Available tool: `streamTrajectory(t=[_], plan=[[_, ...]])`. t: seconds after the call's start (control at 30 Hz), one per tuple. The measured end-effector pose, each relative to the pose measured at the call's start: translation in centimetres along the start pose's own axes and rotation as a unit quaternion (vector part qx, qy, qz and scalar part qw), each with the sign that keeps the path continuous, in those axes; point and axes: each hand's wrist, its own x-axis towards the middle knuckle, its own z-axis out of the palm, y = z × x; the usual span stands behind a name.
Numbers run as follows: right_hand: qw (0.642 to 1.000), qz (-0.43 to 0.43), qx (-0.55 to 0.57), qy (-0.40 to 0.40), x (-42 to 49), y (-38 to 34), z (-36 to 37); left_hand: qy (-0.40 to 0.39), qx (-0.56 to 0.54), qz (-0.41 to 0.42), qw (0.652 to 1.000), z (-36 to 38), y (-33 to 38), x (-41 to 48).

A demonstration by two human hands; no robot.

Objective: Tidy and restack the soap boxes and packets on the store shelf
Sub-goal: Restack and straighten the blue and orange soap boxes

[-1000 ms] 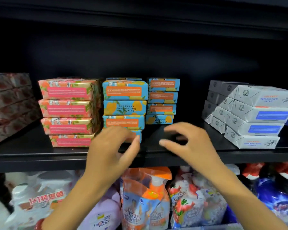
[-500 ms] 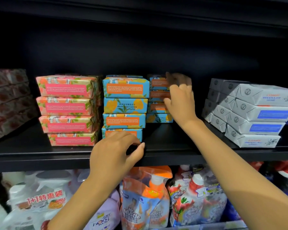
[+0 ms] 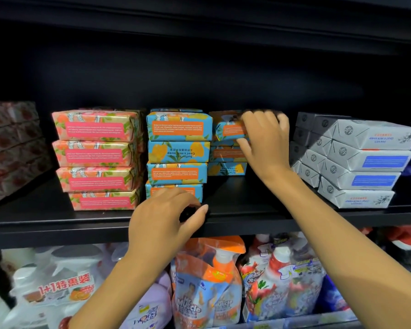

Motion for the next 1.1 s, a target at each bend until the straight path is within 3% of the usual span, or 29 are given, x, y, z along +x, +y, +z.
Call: streamTrajectory(t=[0.07,0.13,0.27,0.33,0.37,0.47,0.57,0.63,0.73,0.83,0.9,0.97,1.1], plan=[[0.999,-0.014,0.034,0.037,-1.4,0.2,-1.1,0.010,-0.035,-0.027,0.999,-0.1,0.2,-0.1],[0.993,-0.012,0.069,0.090,-3.0,-0.2,-2.4,0.034,-0.155,-0.085,0.984,-0.4,0.5,0.1],[0.975,-0.060,0.098,0.191,-5.8,-1.6,-4.4,0.045,-0.439,-0.165,0.882,-1.9,1.6,1.8],[0.966,-0.103,0.103,0.212,-6.6,-2.4,-5.3,0.005,-0.524,-0.198,0.828,-2.7,2.4,2.7],[0.962,-0.125,0.105,0.219,-6.9,-2.8,-5.6,-0.014,-0.538,-0.205,0.818,-3.0,2.8,3.0],[0.946,-0.179,0.091,0.256,-7.6,-3.9,-5.9,-0.064,-0.523,-0.195,0.827,-3.2,3.6,3.2],[0.943,-0.197,0.100,0.248,-8.2,-4.0,-5.8,-0.086,-0.564,-0.195,0.798,-3.4,3.7,2.8],[0.953,-0.187,0.142,0.189,-8.3,-3.7,-6.3,-0.046,-0.553,-0.174,0.814,-3.4,3.5,2.6],[0.967,-0.090,0.226,0.075,-8.0,-2.9,-7.6,0.014,-0.472,-0.119,0.874,-3.3,2.9,2.1],[0.952,0.007,0.304,-0.042,-7.1,-2.6,-8.3,0.022,-0.481,-0.087,0.872,-3.1,2.3,1.6],[0.937,0.007,0.340,-0.082,-6.7,-2.4,-8.3,0.017,-0.486,-0.055,0.872,-3.0,2.1,1.5],[0.939,-0.011,0.336,-0.073,-6.7,-2.4,-8.3,0.007,-0.478,-0.034,0.877,-3.1,1.9,1.5],[0.960,-0.078,0.266,0.027,-7.5,-3.1,-8.0,-0.040,-0.461,-0.061,0.884,-3.5,1.5,1.4]])
